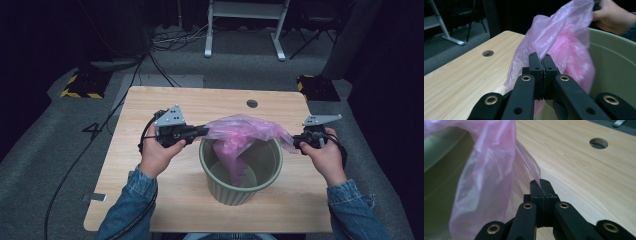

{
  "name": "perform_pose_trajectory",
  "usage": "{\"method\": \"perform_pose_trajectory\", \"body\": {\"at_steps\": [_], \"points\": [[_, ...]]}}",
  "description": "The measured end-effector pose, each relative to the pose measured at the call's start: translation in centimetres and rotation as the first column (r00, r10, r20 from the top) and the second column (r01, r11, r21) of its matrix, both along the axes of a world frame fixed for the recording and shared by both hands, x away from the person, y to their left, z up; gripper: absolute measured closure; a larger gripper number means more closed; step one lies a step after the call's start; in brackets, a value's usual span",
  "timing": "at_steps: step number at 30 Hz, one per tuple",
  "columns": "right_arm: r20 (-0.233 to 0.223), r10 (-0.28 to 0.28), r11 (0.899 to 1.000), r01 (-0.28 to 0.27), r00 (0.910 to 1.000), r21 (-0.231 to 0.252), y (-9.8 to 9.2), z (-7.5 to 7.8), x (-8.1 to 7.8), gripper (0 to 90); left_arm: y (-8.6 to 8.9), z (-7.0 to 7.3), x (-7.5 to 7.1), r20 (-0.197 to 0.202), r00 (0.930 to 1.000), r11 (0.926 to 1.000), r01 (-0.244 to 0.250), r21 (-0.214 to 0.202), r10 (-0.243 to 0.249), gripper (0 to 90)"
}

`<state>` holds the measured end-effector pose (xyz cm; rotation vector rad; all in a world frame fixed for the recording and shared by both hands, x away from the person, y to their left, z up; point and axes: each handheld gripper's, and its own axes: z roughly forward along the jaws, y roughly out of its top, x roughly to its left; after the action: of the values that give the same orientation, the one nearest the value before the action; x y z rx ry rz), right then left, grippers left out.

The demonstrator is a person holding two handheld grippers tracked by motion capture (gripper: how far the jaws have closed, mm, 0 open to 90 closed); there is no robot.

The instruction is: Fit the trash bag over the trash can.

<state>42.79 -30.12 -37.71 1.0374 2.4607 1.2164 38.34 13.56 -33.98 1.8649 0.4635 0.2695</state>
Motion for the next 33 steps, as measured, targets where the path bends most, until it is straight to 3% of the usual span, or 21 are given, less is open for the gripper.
{"method": "perform_pose_trajectory", "body": {"at_steps": [1, 5, 13, 16, 18, 19, 20, 22, 23, 28, 30, 33], "points": [[-0.013, -0.002, 1.0, 0.002, 0.9999, 0.006, 0.0, -0.4, 0.2, 90.0, 0.2, 0.1, -1.1, 0.016, 0.9997, 0.9998, 0.019, 0.006, -0.019, 89.1], [-0.019, -0.012, 1.0, 0.012, 0.9998, -0.001, 0.0, -0.9, 0.5, 90.0, 0.7, 0.5, -3.0, 0.042, 0.9983, 0.9992, 0.039, 0.002, -0.039, 89.4], [-0.024, -0.032, 0.999, 0.032, 0.9992, 0.022, -0.6, -1.2, 0.8, 90.0, 2.5, -0.2, -5.4, 0.04, 0.9989, 0.9996, 0.025, 0.012, -0.026, 89.8], [-0.019, -0.026, 0.999, 0.027, 0.9995, 0.043, -0.8, -1.3, 0.8, 90.0, 3.6, -1.0, -6.2, 0.022, 0.9995, 0.9997, 0.023, -0.011, -0.023, 89.9], [-0.001, -0.036, 0.998, 0.036, 0.9994, 0.057, -0.8, -1.2, 0.6, 73.4, 3.9, -1.3, -6.2, 0.015, 0.9997, 0.9997, 0.017, -0.017, -0.017, 89.8], [-0.001, -0.036, 0.998, 0.036, 0.9994, 0.057, -0.8, -1.2, 0.6, 73.4, 3.9, -1.3, -6.2, 0.015, 0.9997, 0.9997, 0.017, -0.017, -0.017, 89.7], [0.052, -0.057, 0.995, 0.053, 0.997, 0.08, -1.1, -0.8, 0.4, 53.6, 3.9, -1.4, -6.2, 0.014, 0.9997, 0.9996, 0.018, -0.022, -0.018, 89.7], [0.074, -0.063, 0.994, 0.055, 0.9953, 0.099, -1.3, -0.6, 0.2, 48.2, 3.8, -1.3, -6.0, 0.015, 0.9997, 0.9993, 0.019, -0.033, -0.019, 89.5], [0.113, -0.071, 0.991, 0.057, 0.991, 0.121, -1.7, 0.1, -0.2, 41.4, 3.6, -1.3, -6.0, 0.017, 0.9996, 0.9991, 0.022, -0.035, -0.022, 89.4], [0.154, -0.083, 0.984, 0.057, 0.9847, 0.167, -2.8, 1.7, -1.1, 37.7, 3.1, -1.0, -6.0, 0.033, 0.9992, 0.9989, 0.024, -0.039, -0.023, 89.4], [0.145, -0.112, 0.973, 0.079, 0.9831, 0.218, -4.4, 2.2, -1.3, 37.2, 3.2, -0.9, -6.2, 0.035, 0.9992, 0.999, 0.022, -0.037, -0.021, 89.4], [0.197, -0.116, 0.981, 0.081, 0.9736, 0.175, -4.9, 2.8, -1.9, 36.6, 3.1, -1.0, -6.2, 0.033, 0.9993, 0.9993, 0.018, -0.032, -0.017, 89.3]]}}
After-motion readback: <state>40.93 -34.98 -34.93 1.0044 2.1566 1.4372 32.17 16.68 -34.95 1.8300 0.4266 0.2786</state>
